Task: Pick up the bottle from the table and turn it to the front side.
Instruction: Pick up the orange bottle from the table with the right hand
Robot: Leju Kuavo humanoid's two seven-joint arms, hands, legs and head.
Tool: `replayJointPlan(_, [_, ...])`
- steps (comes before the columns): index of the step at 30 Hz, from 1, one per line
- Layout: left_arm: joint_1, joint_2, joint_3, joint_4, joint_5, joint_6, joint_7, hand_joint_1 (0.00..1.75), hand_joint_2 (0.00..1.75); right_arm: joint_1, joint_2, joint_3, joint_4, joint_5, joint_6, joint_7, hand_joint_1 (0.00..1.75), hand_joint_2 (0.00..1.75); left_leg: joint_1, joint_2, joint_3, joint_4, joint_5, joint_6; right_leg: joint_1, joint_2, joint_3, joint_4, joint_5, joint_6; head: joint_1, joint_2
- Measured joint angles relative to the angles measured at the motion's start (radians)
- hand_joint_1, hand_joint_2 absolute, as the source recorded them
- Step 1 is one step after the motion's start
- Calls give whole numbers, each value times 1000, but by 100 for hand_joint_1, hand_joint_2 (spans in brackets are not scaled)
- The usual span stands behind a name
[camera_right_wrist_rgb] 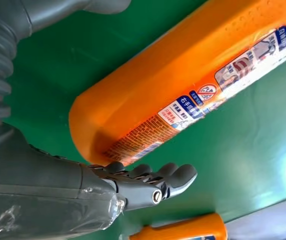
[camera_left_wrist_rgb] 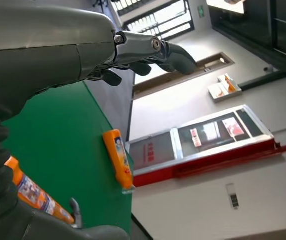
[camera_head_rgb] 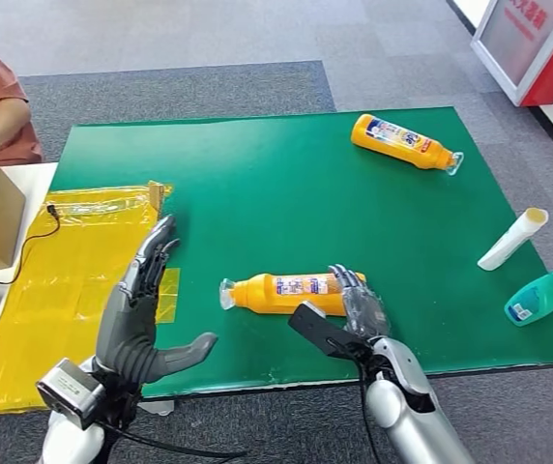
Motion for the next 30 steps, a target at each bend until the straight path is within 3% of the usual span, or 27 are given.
replayJointPlan(10, [-81,10,-65,21,18,-5,9,0,175,-139,19,-28,222,4,-12,0,0,175,0,0,2,0,1,1,0,0,3,0,1,1,0,0])
replayJointPlan(30, [-93,12,-94,32,35,-16,11,0,175,-189,30,-46,347,79,-26,22,0,175,0,0,3,0,1,0,0,0,3,0,2,0,0,0])
